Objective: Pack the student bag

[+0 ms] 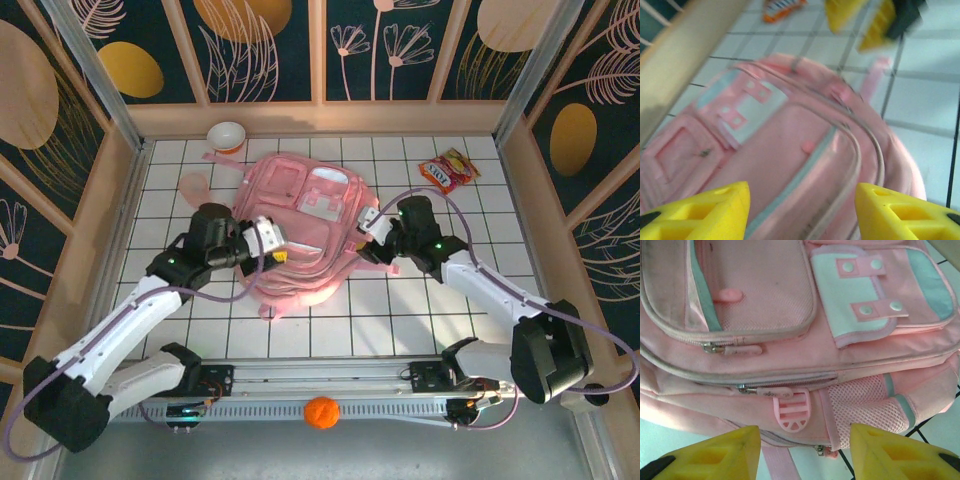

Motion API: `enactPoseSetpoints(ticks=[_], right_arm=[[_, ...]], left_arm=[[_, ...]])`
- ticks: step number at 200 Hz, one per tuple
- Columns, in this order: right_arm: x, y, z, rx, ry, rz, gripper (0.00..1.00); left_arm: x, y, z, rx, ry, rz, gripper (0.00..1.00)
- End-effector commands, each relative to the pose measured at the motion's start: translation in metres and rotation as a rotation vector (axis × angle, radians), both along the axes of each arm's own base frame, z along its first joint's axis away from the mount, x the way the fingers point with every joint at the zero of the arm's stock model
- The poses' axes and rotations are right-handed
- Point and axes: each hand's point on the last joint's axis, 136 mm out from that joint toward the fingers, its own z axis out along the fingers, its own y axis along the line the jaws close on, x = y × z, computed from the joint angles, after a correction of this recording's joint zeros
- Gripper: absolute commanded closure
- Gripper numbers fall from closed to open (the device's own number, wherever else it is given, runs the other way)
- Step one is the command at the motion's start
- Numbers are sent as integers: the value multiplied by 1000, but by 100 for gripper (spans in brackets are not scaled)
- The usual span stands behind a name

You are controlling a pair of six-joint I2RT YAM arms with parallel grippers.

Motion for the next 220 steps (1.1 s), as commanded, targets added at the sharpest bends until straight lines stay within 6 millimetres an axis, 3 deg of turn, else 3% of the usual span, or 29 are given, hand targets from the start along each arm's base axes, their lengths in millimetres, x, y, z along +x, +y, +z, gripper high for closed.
enactPoseSetpoints(ticks=[1,46,80,139,183,195,212,220], right_arm=[[3,2,5,-24,-41,42,50],[2,8,4,3,-28,48,50],[0,10,3,10,-16,54,50],[0,13,5,22,-6,58,51],[-2,11,13,54,-23,41,51],[-3,11,15,70,-29,35,51],[-4,9,19,89,-38,25,51],[-6,9,20,93,-39,22,51]], left_arm=[[-1,-6,-17,144,-166,-188,40],[5,-30,-51,195,-152,-293,35],[8,-41,-65,222,-138,-330,34],[33,-47,-81,281,-162,-259,34],[39,-42,-100,350,-160,-256,33],[41,-40,-104,370,-165,-252,41],[42,-40,-103,370,-166,-246,74],[41,-43,-95,345,-169,-247,83]])
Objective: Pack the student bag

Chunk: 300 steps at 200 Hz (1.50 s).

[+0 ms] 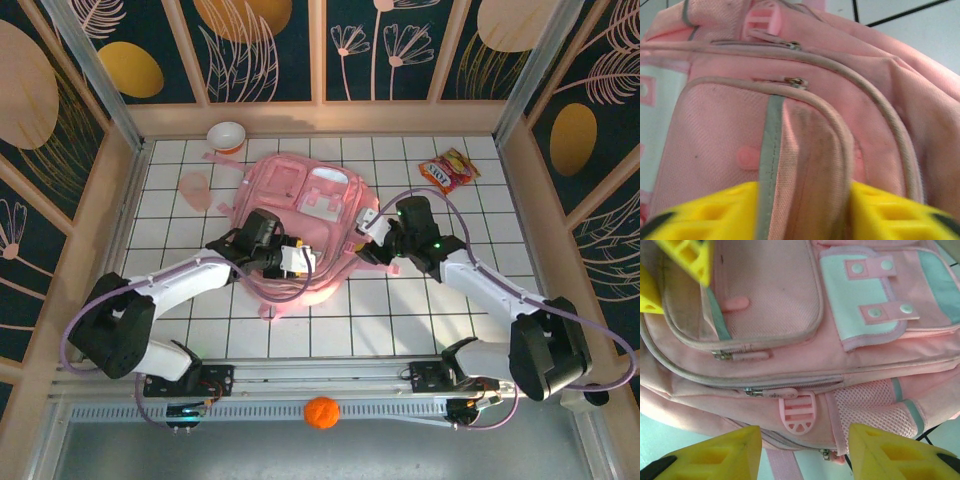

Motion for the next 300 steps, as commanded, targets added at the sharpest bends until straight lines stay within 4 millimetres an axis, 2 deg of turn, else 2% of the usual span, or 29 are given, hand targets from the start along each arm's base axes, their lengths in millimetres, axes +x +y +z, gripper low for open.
enactPoseSetpoints(ticks=[1,18,55,95,119,159,229,255,285,300], right_arm=[[-4,3,17,69,-37,1,51],[-5,2,21,87,-43,-5,51],[-7,-3,30,153,-50,-19,51],[-7,-1,30,167,-34,-3,50],[-7,6,24,163,-13,24,51],[-6,30,13,141,26,112,51],[5,42,-7,102,49,155,51],[2,40,-20,60,86,171,62],[10,34,-18,70,102,137,97],[16,28,-15,76,103,110,100]], left_arm=[[15,-5,19,-24,-72,9,84],[8,-17,48,-135,-67,-13,100],[-7,-25,105,-375,-58,-41,100],[-15,-20,145,-526,-59,-63,100],[-15,-19,146,-521,-60,-72,100],[-16,-19,145,-517,-59,-77,100],[-20,-22,154,-535,-65,-113,100],[-19,-23,155,-535,-71,-115,100],[-18,-22,153,-525,-73,-113,100],[-18,-21,152,-518,-76,-113,100]])
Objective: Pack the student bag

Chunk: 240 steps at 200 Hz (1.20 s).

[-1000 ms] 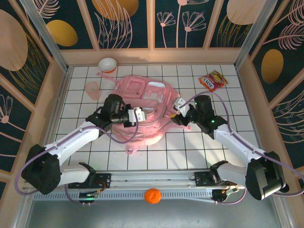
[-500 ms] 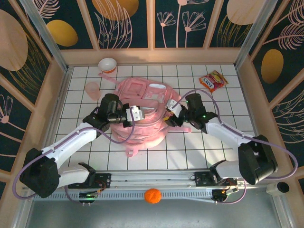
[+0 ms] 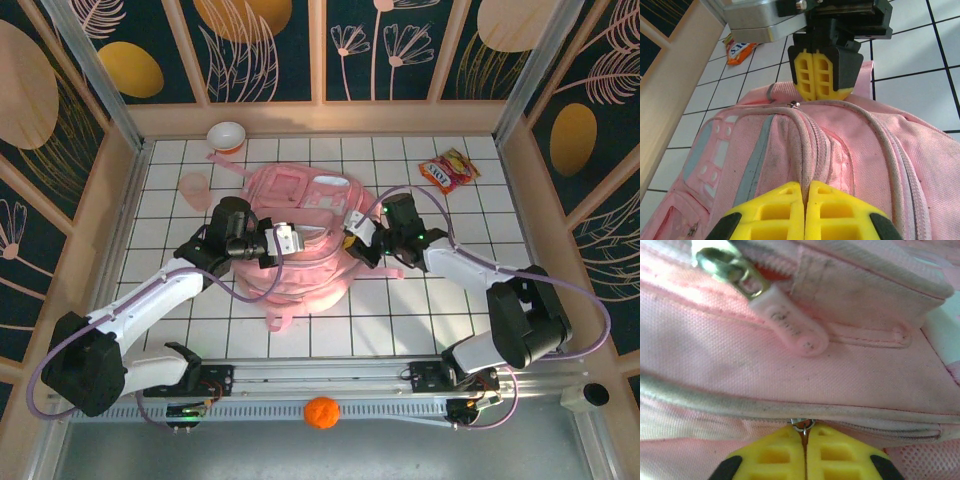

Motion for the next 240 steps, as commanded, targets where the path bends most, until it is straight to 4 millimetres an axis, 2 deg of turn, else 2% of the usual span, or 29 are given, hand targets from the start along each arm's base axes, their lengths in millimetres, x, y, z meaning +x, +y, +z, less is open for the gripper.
enactPoseSetpoints(ticks=[1,50,96,128,141,149,158,166,186,205,223,240], right_arm=[[18,-7,13,13,-22,-43,100],[46,-36,12,-4,-9,-161,100],[92,-62,0,-48,28,-294,100],[120,-70,-7,-61,47,-363,100],[123,-71,-7,-64,46,-366,100],[118,-68,-3,-52,44,-339,98],[109,-64,5,-28,34,-304,81],[99,-62,15,-6,15,-284,72],[70,-56,42,60,-29,-241,62],[37,-40,65,146,-53,-168,53],[11,-17,73,189,-51,-72,48],[-2,3,73,189,-41,-4,47]], left_arm=[[-6,-14,48,-115,-130,-102,100],[-12,-11,40,-70,-118,-126,100],[-29,-9,32,-32,-92,-200,100],[-35,-8,28,-35,-73,-218,100],[-30,-10,32,-61,-63,-191,100],[-25,-11,35,-82,-54,-160,100],[-20,-12,39,-107,-53,-127,100],[-17,-12,42,-127,-56,-106,100],[-14,-13,43,-149,-48,-95,100],[-16,-15,42,-158,-36,-109,100],[-18,-16,42,-164,-34,-122,100],[-19,-17,44,-167,-39,-128,100]])
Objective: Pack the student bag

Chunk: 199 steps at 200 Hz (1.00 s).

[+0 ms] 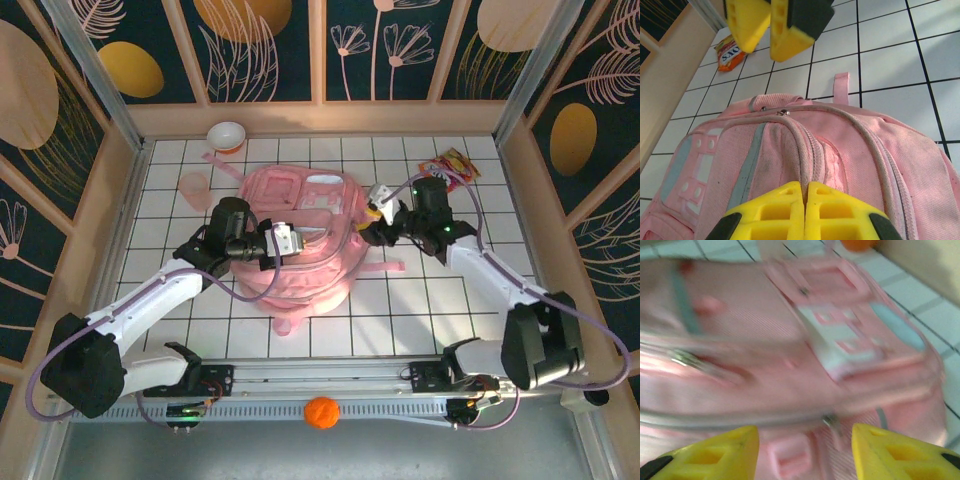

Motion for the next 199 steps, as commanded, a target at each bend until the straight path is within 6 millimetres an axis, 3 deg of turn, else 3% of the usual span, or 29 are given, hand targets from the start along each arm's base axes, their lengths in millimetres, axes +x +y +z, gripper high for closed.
enactPoseSetpoints(ticks=[1,69,93,121,166,188,199], right_arm=[[-22,29,-3,38,26,114,47],[-16,69,-19,40,64,238,46],[-32,72,-23,33,128,318,50],[-53,65,-25,17,198,355,61],[-45,68,-22,49,211,305,84],[-50,69,-21,61,248,323,90],[-53,69,-20,63,264,325,99]], left_arm=[[-10,-13,41,-132,-93,-99,100],[-15,-15,43,-142,-99,-132,100],[-3,-13,44,-148,-100,-64,100],[15,-9,47,-155,-115,37,100],[18,-14,55,-199,-102,37,100],[30,-10,54,-190,-105,109,100],[40,-5,52,-178,-105,165,100]])
